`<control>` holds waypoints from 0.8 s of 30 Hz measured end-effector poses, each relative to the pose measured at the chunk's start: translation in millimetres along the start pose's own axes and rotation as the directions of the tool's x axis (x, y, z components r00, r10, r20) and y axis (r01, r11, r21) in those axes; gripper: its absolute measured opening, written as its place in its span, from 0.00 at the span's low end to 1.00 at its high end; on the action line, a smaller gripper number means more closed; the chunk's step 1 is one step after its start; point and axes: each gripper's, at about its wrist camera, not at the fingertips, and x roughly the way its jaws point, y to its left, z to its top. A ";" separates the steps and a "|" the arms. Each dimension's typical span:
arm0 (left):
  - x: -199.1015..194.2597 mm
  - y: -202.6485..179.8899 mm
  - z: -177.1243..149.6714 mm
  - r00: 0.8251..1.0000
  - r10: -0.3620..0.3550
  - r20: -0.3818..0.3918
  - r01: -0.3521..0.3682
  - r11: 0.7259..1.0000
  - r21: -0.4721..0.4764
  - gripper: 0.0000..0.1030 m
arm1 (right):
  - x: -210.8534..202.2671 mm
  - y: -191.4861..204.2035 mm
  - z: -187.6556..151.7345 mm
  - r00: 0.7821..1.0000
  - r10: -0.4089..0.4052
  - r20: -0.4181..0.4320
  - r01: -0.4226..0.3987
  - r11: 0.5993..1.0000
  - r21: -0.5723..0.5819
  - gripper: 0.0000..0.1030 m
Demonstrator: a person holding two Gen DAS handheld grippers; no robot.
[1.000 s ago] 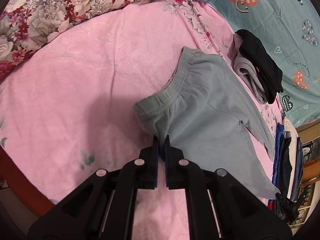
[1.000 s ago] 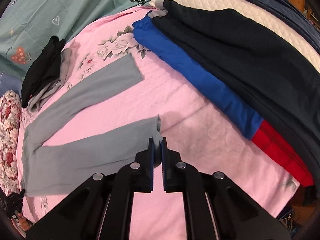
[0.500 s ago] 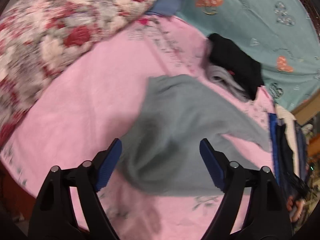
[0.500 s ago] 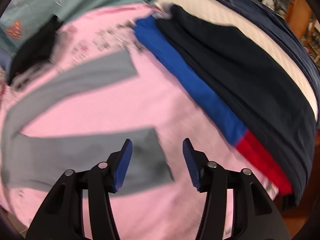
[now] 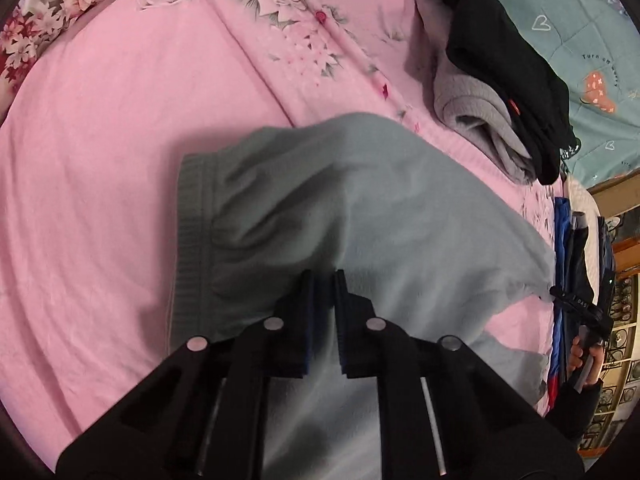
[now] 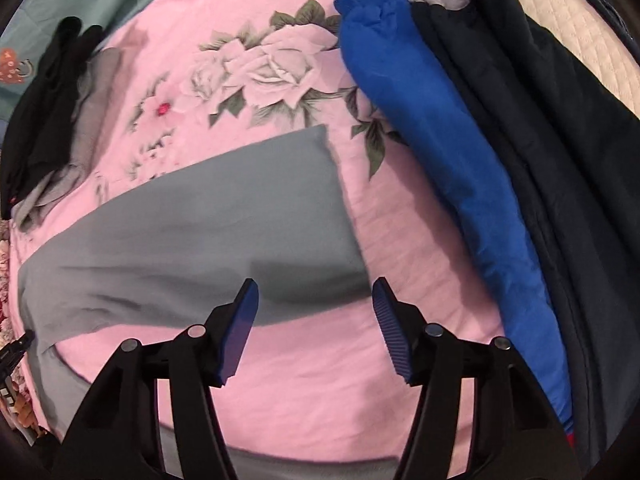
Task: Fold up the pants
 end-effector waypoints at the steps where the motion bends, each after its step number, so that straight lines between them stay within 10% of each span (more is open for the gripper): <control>1: 1.0 0.5 1.0 1.000 0.000 0.001 0.000 1.000 -0.005 0.11 | 3.2 -1.6 2.2 1.000 -0.003 -0.003 0.003 1.000 0.004 0.59; 2: 1.6 0.7 1.1 1.000 0.004 0.004 -0.004 1.000 -0.006 0.11 | 5.4 -2.8 3.5 1.000 -0.002 -0.002 0.002 1.000 0.008 0.58; 5: -0.4 -3.8 -2.1 0.999 0.036 0.017 -0.036 0.999 0.013 0.06 | 3.2 2.0 1.9 0.999 -0.019 0.031 0.020 0.999 -0.032 0.08; 18: -5.8 -7.7 -4.6 0.998 0.061 -0.031 -0.059 0.996 0.063 0.10 | -0.6 -10.6 -13.1 0.993 -0.112 0.047 0.112 0.994 0.006 0.10; 21: -34.1 -9.6 -0.3 0.997 0.079 0.015 -0.080 0.992 0.095 0.39 | -15.3 -5.2 -16.3 0.986 -0.155 0.059 0.156 0.988 -0.006 0.36; 24: -67.8 -10.4 15.0 0.983 0.133 0.125 -0.150 0.978 0.144 0.71 | -47.2 1.6 -33.1 0.987 -0.103 0.122 0.105 0.994 -0.008 0.36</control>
